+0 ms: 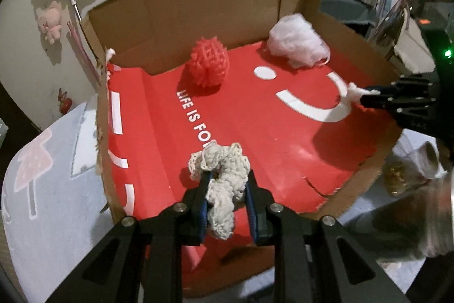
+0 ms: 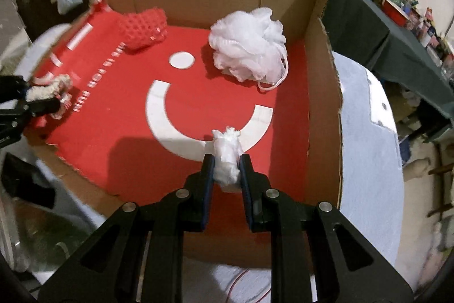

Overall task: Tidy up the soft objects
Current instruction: 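Carry the crocheted toy with the left tool while the right tool carries the white plush into the box, then open the left tool releasing the crocheted toy while the right tool releases the white plush, then withdraw both tools from the box back over the remaining table items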

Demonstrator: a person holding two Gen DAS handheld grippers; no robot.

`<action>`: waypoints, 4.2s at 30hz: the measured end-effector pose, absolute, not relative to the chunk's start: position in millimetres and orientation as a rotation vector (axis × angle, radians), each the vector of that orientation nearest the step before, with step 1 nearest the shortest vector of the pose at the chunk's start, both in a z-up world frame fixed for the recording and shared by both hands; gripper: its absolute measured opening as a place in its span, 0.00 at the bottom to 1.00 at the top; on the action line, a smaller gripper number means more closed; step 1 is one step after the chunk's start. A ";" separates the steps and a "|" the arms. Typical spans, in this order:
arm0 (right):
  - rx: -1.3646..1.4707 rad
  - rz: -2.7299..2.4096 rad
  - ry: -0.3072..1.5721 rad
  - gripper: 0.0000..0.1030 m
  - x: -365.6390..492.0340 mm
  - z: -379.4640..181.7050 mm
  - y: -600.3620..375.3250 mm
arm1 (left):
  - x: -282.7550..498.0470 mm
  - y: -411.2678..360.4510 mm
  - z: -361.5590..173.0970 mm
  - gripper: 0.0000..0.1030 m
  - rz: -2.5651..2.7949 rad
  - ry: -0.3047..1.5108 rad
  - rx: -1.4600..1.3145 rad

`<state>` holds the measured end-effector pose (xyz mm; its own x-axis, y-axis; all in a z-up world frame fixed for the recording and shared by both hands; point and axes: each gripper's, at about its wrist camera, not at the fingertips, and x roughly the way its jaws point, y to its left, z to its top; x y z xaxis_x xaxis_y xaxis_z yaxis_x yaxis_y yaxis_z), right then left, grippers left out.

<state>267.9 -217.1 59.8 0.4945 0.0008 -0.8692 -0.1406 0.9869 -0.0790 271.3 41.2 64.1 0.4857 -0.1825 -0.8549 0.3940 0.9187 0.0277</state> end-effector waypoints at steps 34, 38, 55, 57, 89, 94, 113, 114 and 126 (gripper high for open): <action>-0.131 0.112 1.143 0.18 281.6 48.3 -220.0 | 278.7 34.1 58.0 0.55 -0.382 1.005 0.245; -0.131 0.118 1.150 0.19 281.1 48.0 -219.9 | 271.8 32.5 66.1 0.66 -0.386 0.970 0.247; -0.088 0.136 1.032 0.60 246.6 89.3 -211.6 | 221.1 36.2 117.6 0.87 -0.420 0.798 0.138; -0.096 0.122 0.995 0.61 236.6 101.6 -208.7 | 210.5 37.8 128.2 0.91 -0.417 0.759 0.119; -0.010 0.018 0.464 0.81 7.1 122.7 -165.7 | 17.3 29.0 120.7 1.00 -0.229 0.373 -0.030; 0.022 -0.004 0.489 0.81 5.3 94.6 -166.4 | 19.1 27.5 92.5 1.00 -0.199 0.431 -0.025; 0.047 0.006 0.600 0.81 22.8 40.0 -166.6 | 34.4 30.8 48.1 1.00 -0.219 0.595 -0.039; 0.047 0.009 0.602 0.81 23.0 39.1 -166.6 | 34.6 32.0 48.0 1.00 -0.217 0.597 -0.038; 0.072 0.026 0.645 0.81 35.6 32.6 -168.4 | 40.7 68.0 38.4 1.00 -0.190 0.698 -0.017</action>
